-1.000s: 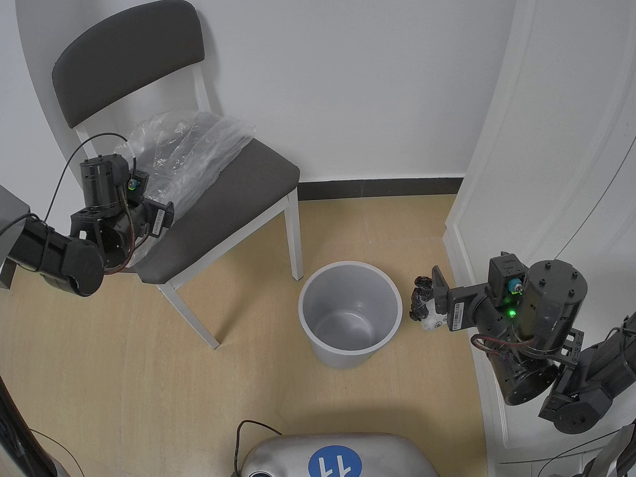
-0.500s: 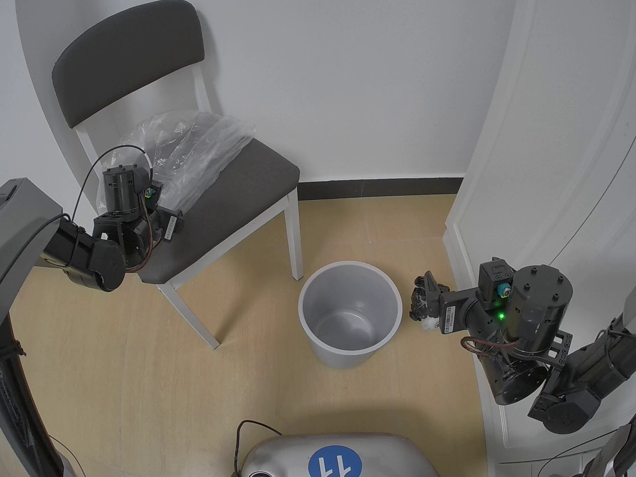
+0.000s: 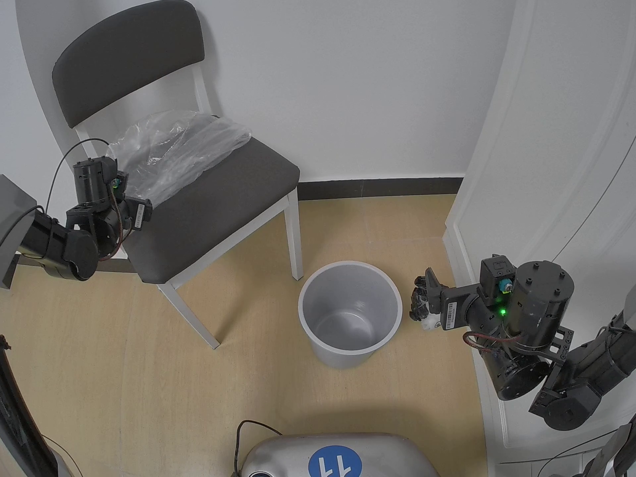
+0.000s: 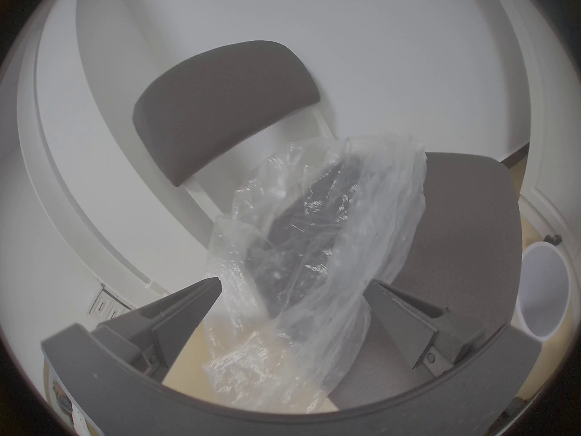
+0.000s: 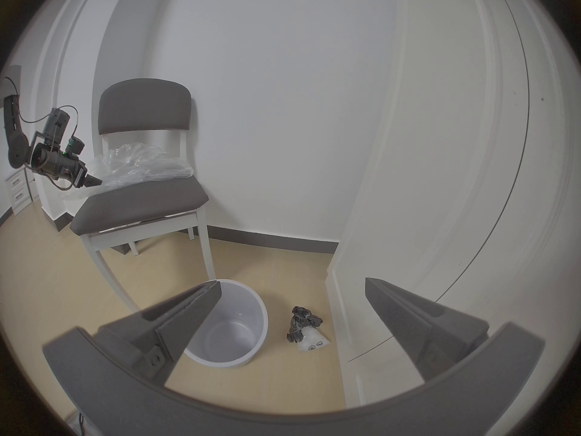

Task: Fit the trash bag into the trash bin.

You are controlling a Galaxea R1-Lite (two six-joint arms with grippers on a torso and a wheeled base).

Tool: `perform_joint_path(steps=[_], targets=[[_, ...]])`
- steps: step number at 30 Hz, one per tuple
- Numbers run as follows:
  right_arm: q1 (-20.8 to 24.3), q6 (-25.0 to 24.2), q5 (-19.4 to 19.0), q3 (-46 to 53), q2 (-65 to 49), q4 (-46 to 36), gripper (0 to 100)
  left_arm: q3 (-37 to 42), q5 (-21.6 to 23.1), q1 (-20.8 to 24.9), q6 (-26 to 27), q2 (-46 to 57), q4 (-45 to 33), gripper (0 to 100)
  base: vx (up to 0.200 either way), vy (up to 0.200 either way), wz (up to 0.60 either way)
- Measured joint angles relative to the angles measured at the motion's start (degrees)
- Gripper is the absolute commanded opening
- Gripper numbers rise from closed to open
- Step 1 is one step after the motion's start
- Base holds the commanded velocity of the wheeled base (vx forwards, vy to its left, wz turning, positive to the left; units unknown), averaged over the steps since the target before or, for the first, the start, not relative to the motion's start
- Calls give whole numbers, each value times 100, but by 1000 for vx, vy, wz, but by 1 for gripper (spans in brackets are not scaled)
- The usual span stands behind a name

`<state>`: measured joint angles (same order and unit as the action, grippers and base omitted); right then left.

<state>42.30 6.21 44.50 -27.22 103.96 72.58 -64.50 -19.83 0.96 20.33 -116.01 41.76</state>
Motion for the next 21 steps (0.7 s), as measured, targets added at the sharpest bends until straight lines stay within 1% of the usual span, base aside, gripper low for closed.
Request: perform_joint_path(steps=[3, 7, 10, 12, 14, 16, 21], targets=[[-11, 0, -18, -1, 0, 0, 100, 69, 24, -80, -96, 208, -197, 100, 0, 0, 0], [-11, 4, -24, -1, -2, 0, 100, 107, 57, -129, -325, 482, -646, 100, 0, 0, 0], [-16, 6, -29, 2, -2, 0, 100, 174, 112, -156, -479, 757, -1295, 100, 0, 0, 0], [-16, 6, -29, 5, -2, 0, 100, 202, 191, -160, -558, 853, -1456, 100, 0, 0, 0], [-16, 9, -29, 5, 1, 0, 100, 240, 416, -160, -742, 972, -1563, 100, 0, 0, 0], [-16, 11, -29, 2, 11, 0, 100, 257, 544, -121, -898, 1044, -1609, 100, 0, 0, 0], [-27, 9, -35, -6, 39, 2, 100, 122, 580, 51, -1030, 947, -1523, 100, 0, 0, 0]])
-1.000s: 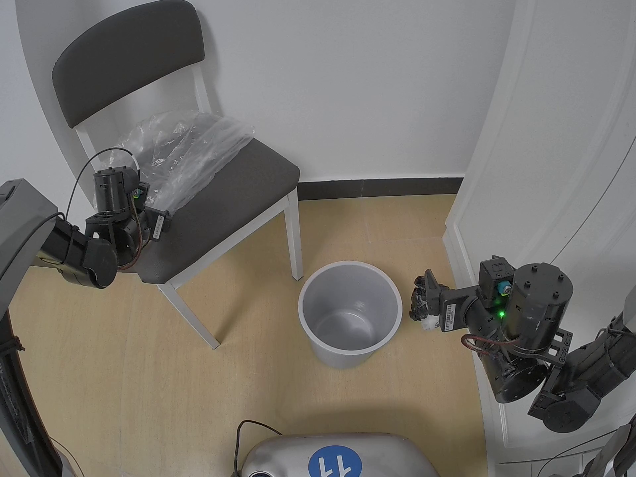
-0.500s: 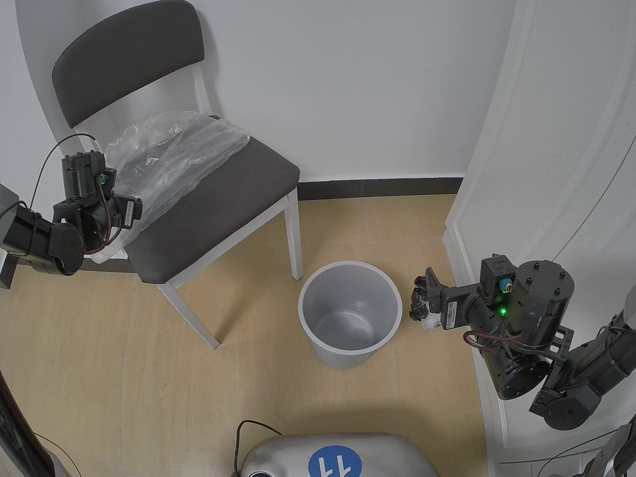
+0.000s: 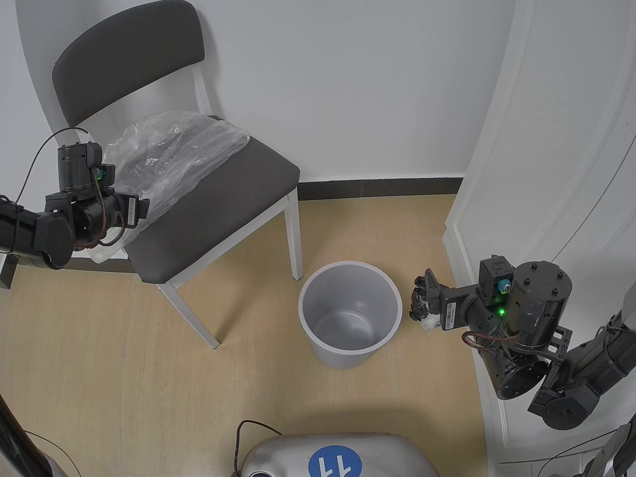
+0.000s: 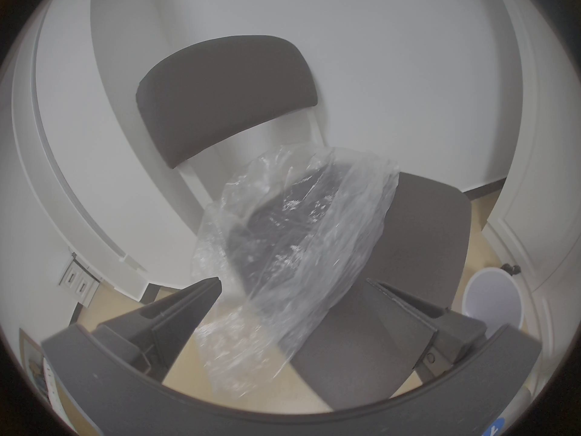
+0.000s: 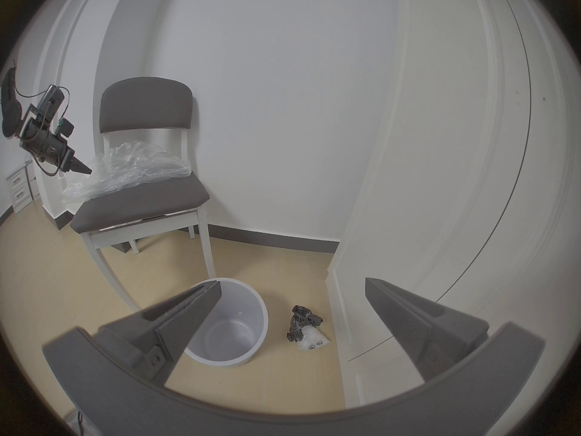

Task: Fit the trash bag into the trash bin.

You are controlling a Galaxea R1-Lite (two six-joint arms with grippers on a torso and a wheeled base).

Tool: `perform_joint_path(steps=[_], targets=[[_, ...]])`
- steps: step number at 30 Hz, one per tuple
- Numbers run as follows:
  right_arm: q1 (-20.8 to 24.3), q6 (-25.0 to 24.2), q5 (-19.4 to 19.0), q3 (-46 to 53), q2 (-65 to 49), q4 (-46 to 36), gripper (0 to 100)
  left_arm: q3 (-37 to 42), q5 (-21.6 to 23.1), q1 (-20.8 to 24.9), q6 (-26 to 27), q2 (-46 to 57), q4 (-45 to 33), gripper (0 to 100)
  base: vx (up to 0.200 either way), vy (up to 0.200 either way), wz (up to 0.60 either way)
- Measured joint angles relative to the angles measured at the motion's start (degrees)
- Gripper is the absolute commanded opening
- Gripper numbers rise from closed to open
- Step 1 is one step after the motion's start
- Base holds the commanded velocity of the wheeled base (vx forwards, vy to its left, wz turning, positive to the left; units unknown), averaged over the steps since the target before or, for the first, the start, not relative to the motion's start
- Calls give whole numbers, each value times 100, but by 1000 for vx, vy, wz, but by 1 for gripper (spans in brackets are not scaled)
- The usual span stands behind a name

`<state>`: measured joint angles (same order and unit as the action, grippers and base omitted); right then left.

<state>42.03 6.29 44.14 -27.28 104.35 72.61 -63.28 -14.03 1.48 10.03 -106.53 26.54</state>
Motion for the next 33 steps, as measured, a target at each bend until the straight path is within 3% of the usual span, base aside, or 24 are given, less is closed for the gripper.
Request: perform_joint_path(steps=[19, 33], targets=[[-279, 17, -189, 5, 201, 327, 100, -2219, -83, 436, -46, -1888, 101, 100, 0, 0, 0], [-354, 11, -197, 11, 221, 334, 100, -2651, -88, 20, -100, -2306, 91, 100, 0, 0, 0]])
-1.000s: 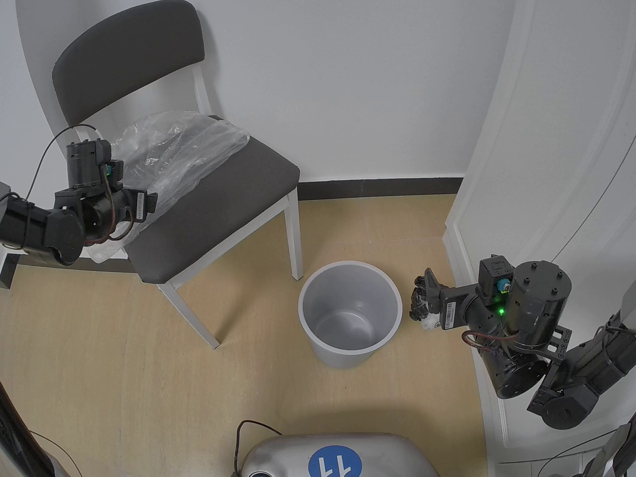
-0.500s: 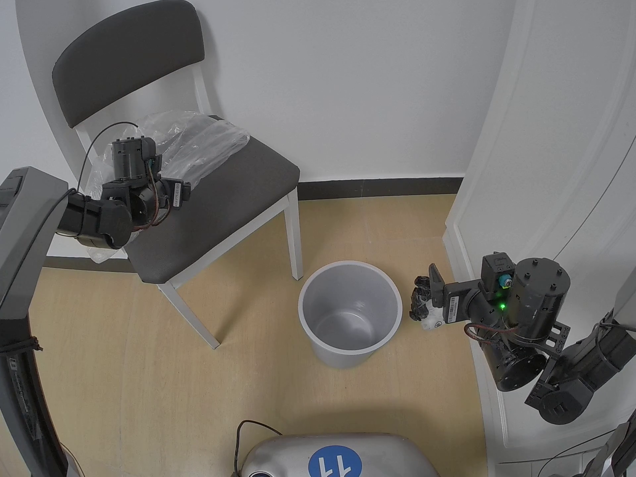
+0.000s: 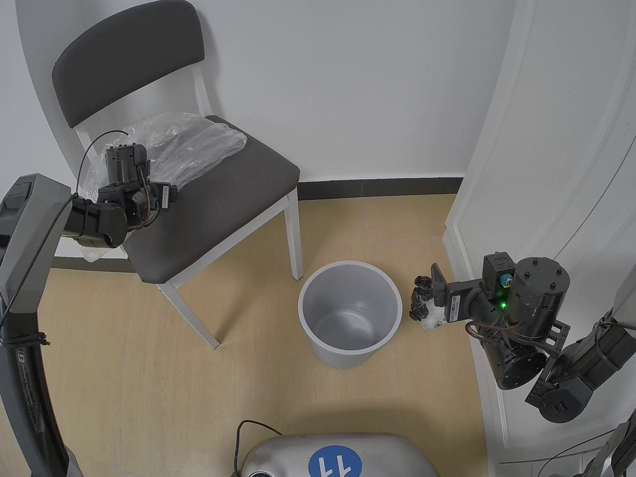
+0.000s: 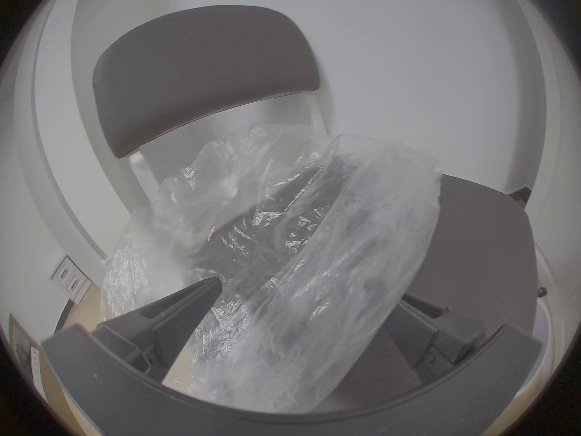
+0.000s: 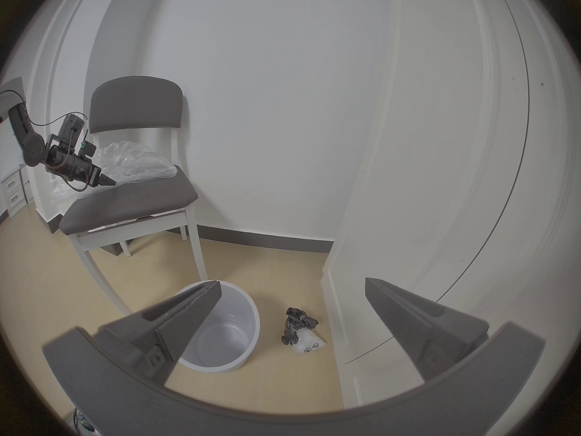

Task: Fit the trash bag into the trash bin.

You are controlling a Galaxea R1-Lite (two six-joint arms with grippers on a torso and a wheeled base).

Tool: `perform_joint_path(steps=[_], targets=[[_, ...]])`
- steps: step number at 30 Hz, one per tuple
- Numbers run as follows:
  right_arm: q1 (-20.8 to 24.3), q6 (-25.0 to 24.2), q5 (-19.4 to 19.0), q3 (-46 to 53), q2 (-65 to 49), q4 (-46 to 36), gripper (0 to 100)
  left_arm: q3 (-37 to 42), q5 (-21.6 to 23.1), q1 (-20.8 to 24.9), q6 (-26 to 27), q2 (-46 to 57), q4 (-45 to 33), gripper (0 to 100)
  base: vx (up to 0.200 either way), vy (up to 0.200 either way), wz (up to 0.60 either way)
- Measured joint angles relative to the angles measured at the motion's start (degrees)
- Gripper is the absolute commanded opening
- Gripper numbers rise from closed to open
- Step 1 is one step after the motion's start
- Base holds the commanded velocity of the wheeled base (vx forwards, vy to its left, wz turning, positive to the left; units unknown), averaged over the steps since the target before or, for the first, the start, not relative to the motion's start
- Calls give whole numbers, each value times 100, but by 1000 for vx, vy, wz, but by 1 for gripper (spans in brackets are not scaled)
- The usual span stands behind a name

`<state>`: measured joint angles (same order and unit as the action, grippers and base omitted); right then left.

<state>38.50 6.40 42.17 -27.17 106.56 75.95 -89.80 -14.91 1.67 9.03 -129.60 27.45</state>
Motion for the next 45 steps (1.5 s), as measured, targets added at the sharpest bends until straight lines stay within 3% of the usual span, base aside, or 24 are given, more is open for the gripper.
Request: perform_joint_path(steps=[14, 25, 45], targets=[[-2, 5, 1, 5, 22, -2, 100, 24, 18, -196, -516, 105, -26, 100, 0, 0, 0], [-2, 6, 1, 11, 28, -2, 100, -168, 35, -252, -542, 286, -482, 100, 0, 0, 0], [6, 9, 1, 13, 35, -2, 100, 286, 211, -613, -527, 261, -393, 100, 0, 0, 0]])
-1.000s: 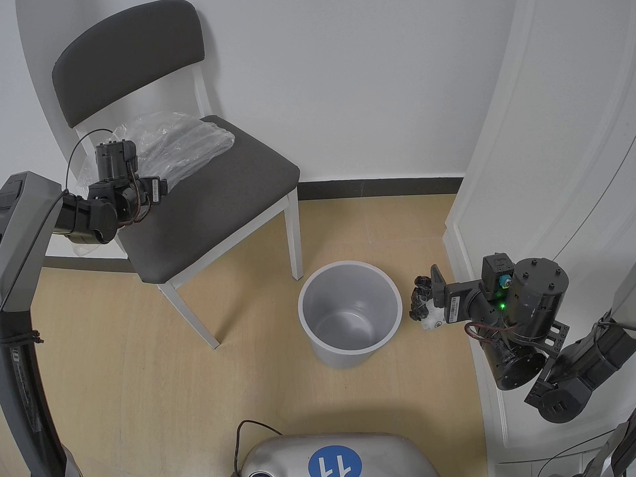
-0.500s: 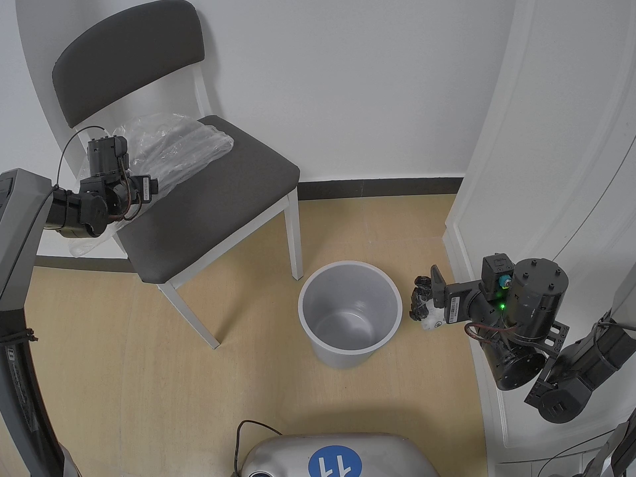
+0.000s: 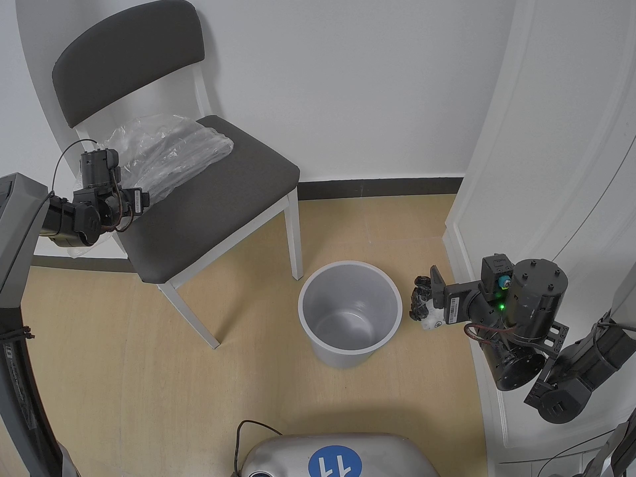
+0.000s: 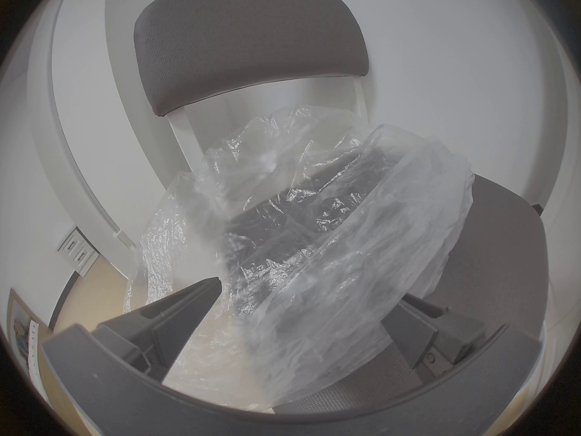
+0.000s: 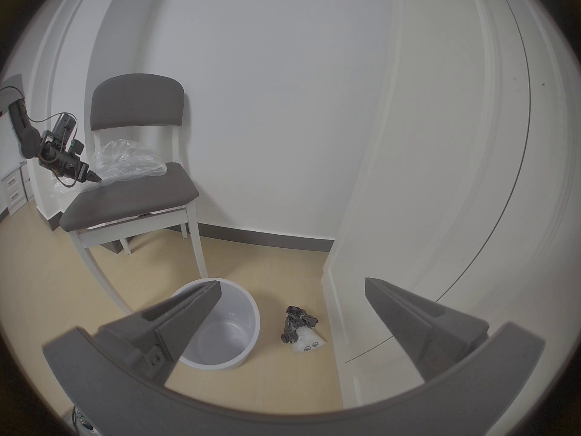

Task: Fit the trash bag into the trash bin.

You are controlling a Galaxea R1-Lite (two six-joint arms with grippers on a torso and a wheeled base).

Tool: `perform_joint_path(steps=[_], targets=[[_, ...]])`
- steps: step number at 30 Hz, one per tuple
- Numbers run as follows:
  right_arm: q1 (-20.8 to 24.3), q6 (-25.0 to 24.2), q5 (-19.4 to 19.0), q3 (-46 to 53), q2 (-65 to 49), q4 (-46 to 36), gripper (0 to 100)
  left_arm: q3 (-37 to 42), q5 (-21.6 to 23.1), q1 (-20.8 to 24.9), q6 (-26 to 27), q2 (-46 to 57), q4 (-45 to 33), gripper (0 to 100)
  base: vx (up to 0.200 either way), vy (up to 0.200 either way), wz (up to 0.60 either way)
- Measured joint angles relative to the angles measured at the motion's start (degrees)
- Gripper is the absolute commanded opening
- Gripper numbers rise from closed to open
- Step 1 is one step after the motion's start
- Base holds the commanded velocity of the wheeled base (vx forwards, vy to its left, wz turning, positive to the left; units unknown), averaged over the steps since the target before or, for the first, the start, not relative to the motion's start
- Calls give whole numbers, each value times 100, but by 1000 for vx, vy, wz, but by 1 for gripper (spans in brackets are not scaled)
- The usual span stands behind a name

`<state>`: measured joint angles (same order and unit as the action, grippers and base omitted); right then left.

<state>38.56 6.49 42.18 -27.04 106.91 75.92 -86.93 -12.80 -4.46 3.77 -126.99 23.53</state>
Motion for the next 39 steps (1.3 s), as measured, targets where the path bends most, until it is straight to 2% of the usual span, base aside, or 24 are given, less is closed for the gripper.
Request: perform_joint_path(steps=[11, 12, 28, 35, 39], targets=[[2, -2, 0, 6, 1, 0, 100, -33, 38, -74, 9, -11, 9, 100, 0, 0, 0], [2, 0, 0, 6, 1, 0, 100, -35, 38, -72, 13, -13, 9, 0, 0, 0, 0], [17, -74, -83, -135, 83, 132, 100, -11, 68, 100, -104, 45, 15, 0, 0, 0, 0], [91, -110, -151, -230, 351, 701, 100, 72, 180, 624, -566, 519, 33, 0, 0, 0, 0], [184, -156, -160, -239, 516, 802, 100, 267, 211, 1074, -883, 1005, 52, 0, 0, 0, 0]])
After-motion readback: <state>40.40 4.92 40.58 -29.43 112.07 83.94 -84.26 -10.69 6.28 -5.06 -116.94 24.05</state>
